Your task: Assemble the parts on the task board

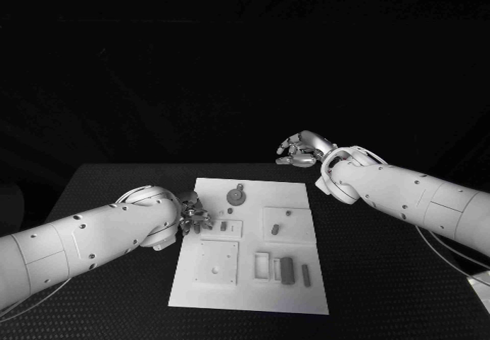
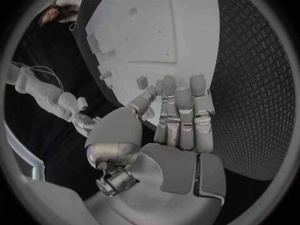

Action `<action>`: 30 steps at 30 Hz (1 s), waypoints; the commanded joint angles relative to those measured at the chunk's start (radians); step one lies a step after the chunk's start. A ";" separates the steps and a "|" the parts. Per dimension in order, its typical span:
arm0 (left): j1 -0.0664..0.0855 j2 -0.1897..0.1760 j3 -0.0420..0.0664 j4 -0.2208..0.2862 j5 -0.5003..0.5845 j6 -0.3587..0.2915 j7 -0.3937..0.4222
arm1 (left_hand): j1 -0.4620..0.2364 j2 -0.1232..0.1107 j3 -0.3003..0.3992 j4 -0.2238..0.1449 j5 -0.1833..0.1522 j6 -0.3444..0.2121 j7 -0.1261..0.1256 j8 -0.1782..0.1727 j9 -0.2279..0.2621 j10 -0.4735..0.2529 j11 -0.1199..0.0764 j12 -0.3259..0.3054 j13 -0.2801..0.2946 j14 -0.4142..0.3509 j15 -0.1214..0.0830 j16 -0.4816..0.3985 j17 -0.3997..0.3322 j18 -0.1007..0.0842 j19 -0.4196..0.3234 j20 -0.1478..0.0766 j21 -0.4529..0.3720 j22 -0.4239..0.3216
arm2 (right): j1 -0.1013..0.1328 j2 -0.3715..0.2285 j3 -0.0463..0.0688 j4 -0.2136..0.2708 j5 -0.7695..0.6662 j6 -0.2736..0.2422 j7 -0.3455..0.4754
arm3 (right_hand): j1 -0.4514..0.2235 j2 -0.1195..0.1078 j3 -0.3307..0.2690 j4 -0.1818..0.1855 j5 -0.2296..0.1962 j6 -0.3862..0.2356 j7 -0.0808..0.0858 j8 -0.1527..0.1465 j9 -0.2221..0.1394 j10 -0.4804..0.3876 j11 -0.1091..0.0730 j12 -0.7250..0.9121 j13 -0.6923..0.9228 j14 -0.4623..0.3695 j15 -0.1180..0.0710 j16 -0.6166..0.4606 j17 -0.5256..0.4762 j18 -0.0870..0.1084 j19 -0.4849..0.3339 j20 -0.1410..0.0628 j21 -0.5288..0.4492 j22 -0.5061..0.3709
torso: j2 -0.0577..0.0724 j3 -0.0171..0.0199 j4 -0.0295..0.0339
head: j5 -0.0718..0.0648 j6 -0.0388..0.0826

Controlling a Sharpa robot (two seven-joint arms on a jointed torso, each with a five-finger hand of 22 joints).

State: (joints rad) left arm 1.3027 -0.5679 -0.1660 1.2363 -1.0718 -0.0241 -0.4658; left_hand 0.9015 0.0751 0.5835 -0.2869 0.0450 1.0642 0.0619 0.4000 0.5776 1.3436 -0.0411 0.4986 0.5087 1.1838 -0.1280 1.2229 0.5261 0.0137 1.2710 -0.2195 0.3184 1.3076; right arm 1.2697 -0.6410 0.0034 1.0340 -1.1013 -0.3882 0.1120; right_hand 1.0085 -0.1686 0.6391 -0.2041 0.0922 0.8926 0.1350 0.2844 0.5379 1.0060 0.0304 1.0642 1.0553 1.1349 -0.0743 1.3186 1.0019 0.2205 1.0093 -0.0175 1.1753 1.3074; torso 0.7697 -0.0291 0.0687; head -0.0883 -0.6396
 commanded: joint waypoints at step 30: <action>-0.009 0.013 -0.004 0.013 -0.096 0.012 -0.033 | -0.014 -0.015 0.022 0.003 0.096 0.065 -0.021 0.023 0.046 0.042 -0.021 0.041 0.033 0.031 -0.033 0.058 0.020 -0.008 0.036 -0.032 0.061 0.025 | 0.000 -0.001 0.000 0.002 -0.003 0.010 0.008 | -0.004 -0.002 0.000 0.004 0.002 0.002 0.008 -0.004 0.002 -0.003 0.001 0.008 -0.002 -0.006 0.000 0.000 -0.002 0.041 0.000 -0.002 -0.007 0.003 | 0.000 0.0004 0.0000 | 0.002 -0.004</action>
State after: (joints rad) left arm 1.3002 -0.5615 -0.1657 1.2475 -1.1412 -0.0240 -0.4857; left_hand 0.8906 0.0641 0.5928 -0.2778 0.1365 1.0846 0.0424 0.4039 0.6077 1.3727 -0.0558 0.5368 0.5403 1.1993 -0.1446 1.2779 0.5449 0.0134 1.2955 -0.2420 0.3751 1.3077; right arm 1.2697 -0.6419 0.0034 1.0344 -1.1013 -0.3879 0.1119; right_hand 1.0085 -0.1686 0.6391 -0.2042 0.0922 0.8952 0.1334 0.2845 0.5386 1.0061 0.0303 1.0683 1.0545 1.1349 -0.0743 1.3186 1.0010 0.2205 1.0092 -0.0175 1.1715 1.3073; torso 0.7699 -0.0291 0.0686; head -0.0868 -0.6434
